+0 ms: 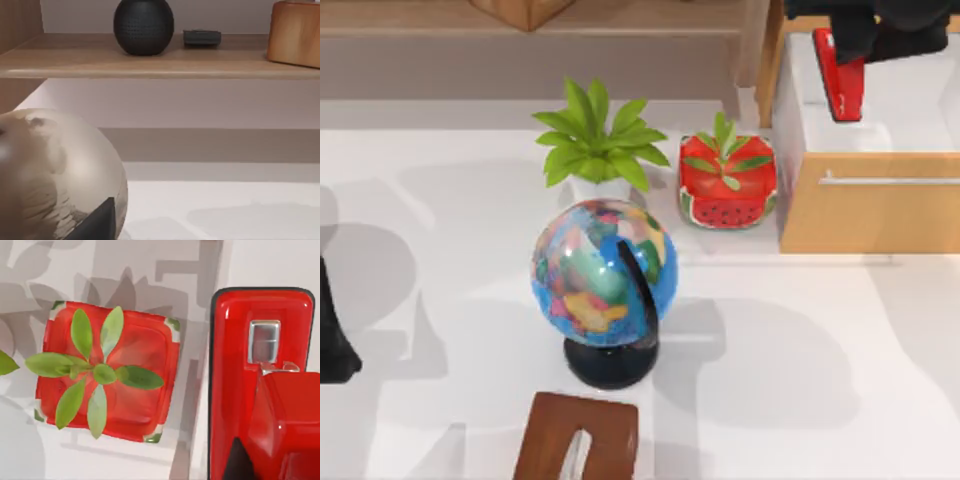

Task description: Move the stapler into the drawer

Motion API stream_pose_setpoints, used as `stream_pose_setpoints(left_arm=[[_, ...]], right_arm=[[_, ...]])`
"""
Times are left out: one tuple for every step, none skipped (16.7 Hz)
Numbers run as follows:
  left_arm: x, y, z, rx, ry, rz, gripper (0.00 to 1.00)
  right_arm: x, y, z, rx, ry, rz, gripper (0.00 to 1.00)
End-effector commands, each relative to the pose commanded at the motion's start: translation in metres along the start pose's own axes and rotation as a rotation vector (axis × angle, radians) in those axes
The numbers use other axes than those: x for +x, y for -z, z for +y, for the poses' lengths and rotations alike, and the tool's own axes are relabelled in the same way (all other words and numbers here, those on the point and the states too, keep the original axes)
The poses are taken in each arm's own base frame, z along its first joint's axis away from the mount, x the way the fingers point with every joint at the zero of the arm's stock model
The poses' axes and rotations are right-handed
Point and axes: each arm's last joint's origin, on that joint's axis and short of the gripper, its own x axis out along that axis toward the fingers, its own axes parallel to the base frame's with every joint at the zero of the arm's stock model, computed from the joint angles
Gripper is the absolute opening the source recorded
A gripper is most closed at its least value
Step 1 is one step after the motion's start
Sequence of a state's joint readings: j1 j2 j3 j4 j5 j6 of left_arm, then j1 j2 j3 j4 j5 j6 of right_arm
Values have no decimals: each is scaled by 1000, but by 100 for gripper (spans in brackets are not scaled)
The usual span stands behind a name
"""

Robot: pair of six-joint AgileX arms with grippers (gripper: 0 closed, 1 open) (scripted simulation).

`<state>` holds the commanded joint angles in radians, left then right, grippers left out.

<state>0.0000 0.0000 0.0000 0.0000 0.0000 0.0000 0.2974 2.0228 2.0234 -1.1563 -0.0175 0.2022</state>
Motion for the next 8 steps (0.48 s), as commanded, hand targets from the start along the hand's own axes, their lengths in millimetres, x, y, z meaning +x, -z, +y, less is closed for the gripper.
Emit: stream_pose_setpoints(left_arm=[[0,0,0,0,0,0,100],[0,0,0,0,0,0,100],[0,0,0,0,0,0,100],[0,0,0,0,0,0,100],[0,0,0,0,0,0,100],[0,0,0,0,0,0,100],[0,0,0,0,0,0,100],[0,0,0,0,0,0,100]], right_arm=[[7,-6,-11,16,18,16,0],[17,-12,-21,31,36,38,0],[27,-16,-32,45,53,66,0],[40,-19,-42,59,68,100,0],[53,-21,-51,71,81,139,0],[66,-22,-59,82,92,181,0],[80,-21,-67,92,100,223,0],[93,-21,-73,100,106,264,0]])
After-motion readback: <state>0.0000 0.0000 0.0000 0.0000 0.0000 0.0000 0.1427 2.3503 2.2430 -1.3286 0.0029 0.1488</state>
